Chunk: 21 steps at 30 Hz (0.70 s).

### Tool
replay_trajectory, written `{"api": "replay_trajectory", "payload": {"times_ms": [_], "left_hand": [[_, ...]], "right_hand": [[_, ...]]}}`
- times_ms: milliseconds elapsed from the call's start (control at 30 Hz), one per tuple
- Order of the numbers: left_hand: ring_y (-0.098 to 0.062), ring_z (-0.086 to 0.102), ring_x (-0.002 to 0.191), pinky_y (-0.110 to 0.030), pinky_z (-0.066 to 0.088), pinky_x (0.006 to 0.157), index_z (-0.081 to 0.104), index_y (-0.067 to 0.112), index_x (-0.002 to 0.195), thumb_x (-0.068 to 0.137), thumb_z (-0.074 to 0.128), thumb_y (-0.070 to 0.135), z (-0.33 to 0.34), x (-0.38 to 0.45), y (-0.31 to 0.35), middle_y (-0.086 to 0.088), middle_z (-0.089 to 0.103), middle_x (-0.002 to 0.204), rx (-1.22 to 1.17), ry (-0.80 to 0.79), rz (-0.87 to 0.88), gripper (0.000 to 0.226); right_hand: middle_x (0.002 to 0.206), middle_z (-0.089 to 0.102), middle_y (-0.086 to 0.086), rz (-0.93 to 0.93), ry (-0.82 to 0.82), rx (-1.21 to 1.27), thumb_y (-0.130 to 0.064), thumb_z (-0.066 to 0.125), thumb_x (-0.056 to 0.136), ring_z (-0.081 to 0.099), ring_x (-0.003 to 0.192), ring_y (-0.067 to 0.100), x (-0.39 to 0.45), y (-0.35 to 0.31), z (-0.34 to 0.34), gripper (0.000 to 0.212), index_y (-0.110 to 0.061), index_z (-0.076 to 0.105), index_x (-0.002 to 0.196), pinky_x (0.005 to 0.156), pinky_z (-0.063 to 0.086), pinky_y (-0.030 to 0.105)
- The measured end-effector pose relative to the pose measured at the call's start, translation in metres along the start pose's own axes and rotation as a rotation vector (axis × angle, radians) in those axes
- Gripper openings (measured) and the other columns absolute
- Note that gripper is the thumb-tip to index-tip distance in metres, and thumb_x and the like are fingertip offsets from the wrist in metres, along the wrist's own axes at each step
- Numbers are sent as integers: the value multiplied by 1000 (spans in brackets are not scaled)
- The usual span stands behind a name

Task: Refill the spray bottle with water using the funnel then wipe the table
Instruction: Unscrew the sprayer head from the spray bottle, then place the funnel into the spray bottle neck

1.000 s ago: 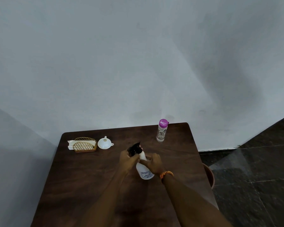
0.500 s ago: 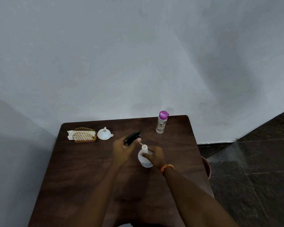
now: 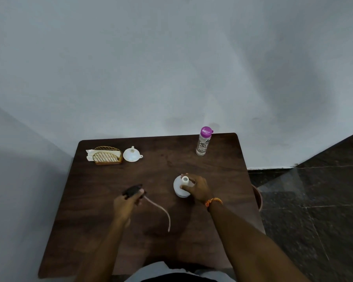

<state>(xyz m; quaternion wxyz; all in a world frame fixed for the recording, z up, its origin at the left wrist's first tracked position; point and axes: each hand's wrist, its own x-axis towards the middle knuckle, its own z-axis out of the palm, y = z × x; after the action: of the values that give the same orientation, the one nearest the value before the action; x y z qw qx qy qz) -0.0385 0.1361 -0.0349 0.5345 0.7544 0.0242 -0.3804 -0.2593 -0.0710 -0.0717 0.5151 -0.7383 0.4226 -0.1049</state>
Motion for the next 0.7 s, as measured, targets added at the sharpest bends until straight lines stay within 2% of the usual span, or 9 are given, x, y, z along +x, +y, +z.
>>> {"api": "replay_trajectory", "payload": {"times_ms": [67,167,267,367,433,500,567,633,700], "left_hand": [[-25,73,67,-28,62,55,76,-8,105,75,91,10,7,4,-33,-23,78,90,40,-11,-92,37],[-31,75,74,-34,65,61,73,-8,107,74,91,5,20,7,-56,-23,78,92,76,-19,-148,39],[-32,75,73,-34,65,59,70,-7,106,77,88,2,30,11,-58,-24,76,95,92,-3,-175,35],[-31,74,68,-32,63,52,67,-7,104,82,82,-4,36,18,-56,-28,73,99,77,35,-216,27],[-32,74,72,-32,63,51,65,-5,102,84,81,-4,37,21,-58,-26,71,103,81,28,-257,23],[-31,73,81,-36,65,55,68,-1,101,79,88,7,40,22,-59,-22,71,105,167,57,-270,30],[-26,72,84,-39,64,66,74,6,94,69,95,29,39,23,-60,-13,75,98,338,95,-258,40],[-25,70,85,-37,59,71,77,12,86,59,89,52,36,21,-59,-7,75,92,431,111,-253,49],[-30,69,96,-38,57,79,80,15,95,50,74,73,28,27,-58,-6,75,101,518,187,-277,74]], "right_hand": [[135,70,-1,-8,-28,8,-22,88,81,54,135,8,-1,-3,5,49,-19,74,127,111,43,25],[137,68,-1,-11,-43,17,-22,87,81,51,138,7,-2,-3,11,52,-19,72,130,113,42,28],[143,64,2,-32,-95,-52,-21,84,84,47,143,13,-3,-4,11,54,-19,67,136,117,41,33],[150,57,7,-37,-151,-132,-14,80,86,44,147,19,-3,-5,5,62,-17,59,144,118,35,30],[154,53,7,-31,-173,-167,-10,78,84,42,148,20,-2,-5,3,69,-18,54,149,120,35,33],[158,49,6,-39,-217,-202,-6,72,83,38,150,21,-2,-5,0,76,-21,48,153,121,34,36],[160,46,5,-82,-246,-253,2,62,84,36,151,20,1,-2,-3,78,-21,43,157,123,32,36],[159,46,6,-149,-237,-322,6,57,88,39,150,23,6,1,-9,73,-17,43,156,125,30,37],[157,49,8,-204,-223,-409,9,55,90,43,148,25,13,3,-18,68,-12,46,154,124,29,32]]}}
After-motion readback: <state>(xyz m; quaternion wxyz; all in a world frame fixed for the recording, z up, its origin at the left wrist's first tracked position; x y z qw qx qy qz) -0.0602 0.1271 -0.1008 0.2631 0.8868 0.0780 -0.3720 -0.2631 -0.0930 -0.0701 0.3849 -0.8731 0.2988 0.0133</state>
